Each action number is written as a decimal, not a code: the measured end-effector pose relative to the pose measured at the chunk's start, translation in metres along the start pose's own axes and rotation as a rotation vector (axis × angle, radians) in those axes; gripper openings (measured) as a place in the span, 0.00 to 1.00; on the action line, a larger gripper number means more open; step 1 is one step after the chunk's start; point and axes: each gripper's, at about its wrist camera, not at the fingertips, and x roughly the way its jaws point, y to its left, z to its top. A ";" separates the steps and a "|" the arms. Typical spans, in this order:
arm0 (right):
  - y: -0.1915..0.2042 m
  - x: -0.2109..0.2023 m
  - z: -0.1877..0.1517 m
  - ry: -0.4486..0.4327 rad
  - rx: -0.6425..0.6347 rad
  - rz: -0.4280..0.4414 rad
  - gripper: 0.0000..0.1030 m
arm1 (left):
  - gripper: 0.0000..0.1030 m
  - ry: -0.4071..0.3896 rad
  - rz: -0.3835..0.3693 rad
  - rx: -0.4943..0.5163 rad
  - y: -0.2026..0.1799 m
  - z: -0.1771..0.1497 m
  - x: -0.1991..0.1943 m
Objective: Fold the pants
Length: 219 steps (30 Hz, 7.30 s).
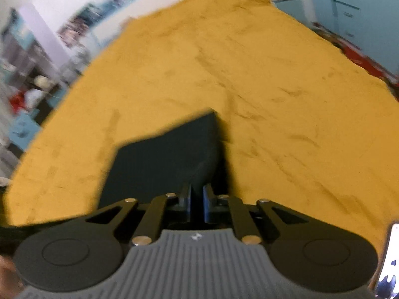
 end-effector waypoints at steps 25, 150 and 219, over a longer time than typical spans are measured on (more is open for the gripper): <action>-0.005 -0.012 -0.023 -0.003 -0.084 -0.151 0.20 | 0.07 0.186 -0.012 0.245 0.005 -0.024 -0.037; 0.070 0.082 -0.092 0.238 0.288 0.406 0.16 | 0.27 0.022 -0.137 -0.306 0.200 -0.007 -0.036; 0.203 -0.142 -0.127 -0.345 -0.496 0.088 0.80 | 0.88 -0.493 0.314 0.276 0.015 -0.076 -0.241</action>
